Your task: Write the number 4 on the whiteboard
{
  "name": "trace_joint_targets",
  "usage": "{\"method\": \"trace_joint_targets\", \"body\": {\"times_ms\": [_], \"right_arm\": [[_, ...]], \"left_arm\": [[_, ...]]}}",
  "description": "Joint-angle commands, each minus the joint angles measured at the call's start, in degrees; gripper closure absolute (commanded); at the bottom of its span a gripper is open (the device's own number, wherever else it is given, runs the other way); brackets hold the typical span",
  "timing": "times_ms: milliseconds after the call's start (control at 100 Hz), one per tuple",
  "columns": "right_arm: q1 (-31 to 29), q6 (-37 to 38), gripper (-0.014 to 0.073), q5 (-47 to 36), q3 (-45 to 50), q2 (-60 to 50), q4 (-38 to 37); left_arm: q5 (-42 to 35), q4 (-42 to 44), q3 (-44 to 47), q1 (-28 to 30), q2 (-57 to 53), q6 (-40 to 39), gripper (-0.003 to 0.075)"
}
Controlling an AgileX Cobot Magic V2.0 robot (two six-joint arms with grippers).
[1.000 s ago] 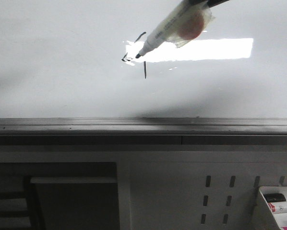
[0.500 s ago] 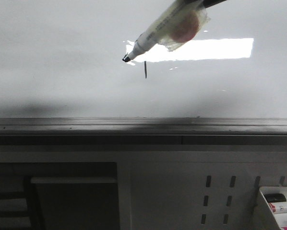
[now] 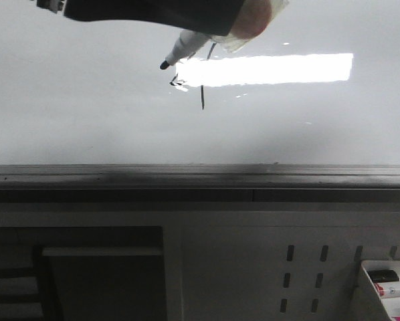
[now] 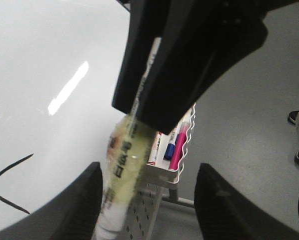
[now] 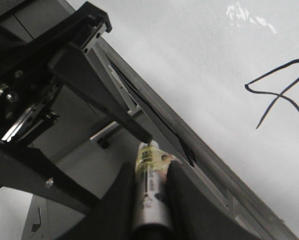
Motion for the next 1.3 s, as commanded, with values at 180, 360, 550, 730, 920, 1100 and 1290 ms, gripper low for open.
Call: {"method": "trace_joint_targets", "body": {"times_ms": [180,360,550,730,920,1100,1290], "right_arm": [[-0.1,-0.6,0.0646,0.4,-2.0,-1.3,2.5],[-0.1,-0.6,0.0646,0.7,-2.0,-1.3,2.5],[-0.1,-1.2,0.0646,1.8,-2.0,-1.3,2.5],[-0.1,-2.0,0.0646,2.1,-2.0,-1.3,3.3],[-0.1,-2.8,0.0646,2.0,-2.0,-1.3,3.9],[-0.1,-2.8,0.0646,2.1,-2.0,-1.3,3.9],[-0.1,-3.1,0.0646,3.2,-2.4,-1.3,4.2]], "left_arm": [[-0.3,-1.9,-2.8,-0.6,-0.7,0.0,0.0353],[-0.3,-1.9,-2.8,-0.6,-0.6,0.0,0.0372],[0.1,-1.9,-2.8,-0.6,-0.6,0.0,0.0494],[0.2,-1.9,-2.8,-0.6,-0.6,0.0,0.0553],[0.3,0.8,-2.8,-0.6,-0.6,0.0,0.0511],[0.3,1.6,-2.8,-0.6,-0.6,0.0,0.0426],[0.5,1.9,-2.8,-0.6,-0.1,0.0,0.0426]]}}
